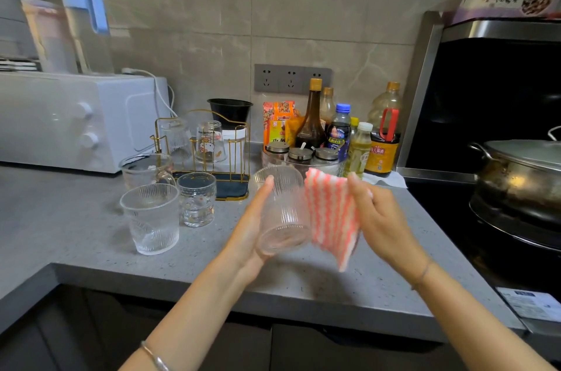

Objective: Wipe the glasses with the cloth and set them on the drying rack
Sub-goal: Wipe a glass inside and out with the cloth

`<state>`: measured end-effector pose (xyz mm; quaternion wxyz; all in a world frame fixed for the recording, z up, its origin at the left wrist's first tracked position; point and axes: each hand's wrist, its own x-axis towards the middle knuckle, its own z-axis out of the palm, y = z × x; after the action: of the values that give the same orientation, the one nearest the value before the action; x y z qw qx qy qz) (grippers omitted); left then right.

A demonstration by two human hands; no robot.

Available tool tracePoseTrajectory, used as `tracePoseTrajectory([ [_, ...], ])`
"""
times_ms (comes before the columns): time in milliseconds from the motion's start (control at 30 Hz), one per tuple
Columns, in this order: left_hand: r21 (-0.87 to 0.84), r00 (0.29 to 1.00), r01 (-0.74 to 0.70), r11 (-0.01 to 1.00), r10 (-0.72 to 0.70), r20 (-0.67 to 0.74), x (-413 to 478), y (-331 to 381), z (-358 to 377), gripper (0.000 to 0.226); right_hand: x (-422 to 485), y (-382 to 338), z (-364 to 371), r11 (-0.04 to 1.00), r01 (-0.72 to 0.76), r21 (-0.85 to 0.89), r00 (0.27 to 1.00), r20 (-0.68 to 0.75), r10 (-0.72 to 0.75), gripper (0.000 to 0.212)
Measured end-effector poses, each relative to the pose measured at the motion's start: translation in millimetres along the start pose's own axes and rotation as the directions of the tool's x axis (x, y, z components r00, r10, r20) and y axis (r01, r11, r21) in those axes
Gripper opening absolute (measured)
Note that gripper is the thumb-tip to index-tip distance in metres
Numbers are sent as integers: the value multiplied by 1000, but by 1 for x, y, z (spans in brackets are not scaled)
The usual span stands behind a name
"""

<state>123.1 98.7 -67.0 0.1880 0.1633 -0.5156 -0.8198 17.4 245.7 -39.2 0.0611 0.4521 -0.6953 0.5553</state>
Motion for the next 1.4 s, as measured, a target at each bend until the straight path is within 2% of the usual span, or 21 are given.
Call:
tracePoseTrajectory([
  [100, 67, 999, -37, 997, 38, -9, -3, -5, -8, 98, 19, -3, -17, 990, -141, -25, 990, -8, 141, 63],
  [233, 121, 997, -69, 990, 64, 42, -6, -10, -11, 116, 43, -8, -27, 991, -111, -78, 992, -68, 106, 71],
  [333, 167, 990, -126, 978, 111, 91, -9, -12, -5, 107, 48, -23, -15, 983, -6, -181, 1000, -15, 3, 64],
  [433, 171, 990, -122, 978, 108, 92, -11, -10, -2, 101, 33, -33, 3, 968, 84, -238, 967, 255, -21, 58],
  [500, 181, 992, -110, 977, 97, 75, -12, -7, -3, 91, 28, -36, 6, 988, 24, -153, 943, 333, 28, 64],
  [567, 181, 995, -91, 979, 80, 67, -15, -5, -4, 77, 30, -37, 3, 997, -68, -30, 943, 325, 74, 66],
  [667, 152, 995, -57, 987, 44, 90, -20, -2, -2, 55, 28, -34, 6, 999, -49, 1, 933, 356, 46, 51],
  [767, 127, 992, -38, 991, 22, 122, -22, -2, 4, 49, 20, -29, 19, 999, -15, 46, 963, 270, 2, 33],
  [900, 123, 985, -17, 992, -5, 174, -22, -1, 9, 48, 22, -27, 26, 989, -5, 149, 997, 80, -7, 38],
  [933, 152, 980, -24, 988, -7, 201, -22, 1, 10, 49, 23, -26, 25, 988, -10, 155, 998, 67, -1, 39],
  [1033, 346, 971, -93, 934, 8, 239, -18, 5, 10, 75, 27, -24, 25, 995, 31, 95, 998, 46, -36, 42],
  [1167, 534, 977, -174, 827, 76, 200, -10, 6, 13, 101, 32, -27, 28, 998, 44, 47, 999, -3, -44, 42],
  [1300, 557, 973, -229, 799, 191, 127, -13, 3, 17, 99, 34, -26, 29, 997, 36, 75, 999, -32, -34, 42],
  [1400, 485, 972, -236, 842, 205, 116, -13, -1, 15, 101, 32, -29, 29, 991, 117, 60, 992, -47, -115, 48],
])
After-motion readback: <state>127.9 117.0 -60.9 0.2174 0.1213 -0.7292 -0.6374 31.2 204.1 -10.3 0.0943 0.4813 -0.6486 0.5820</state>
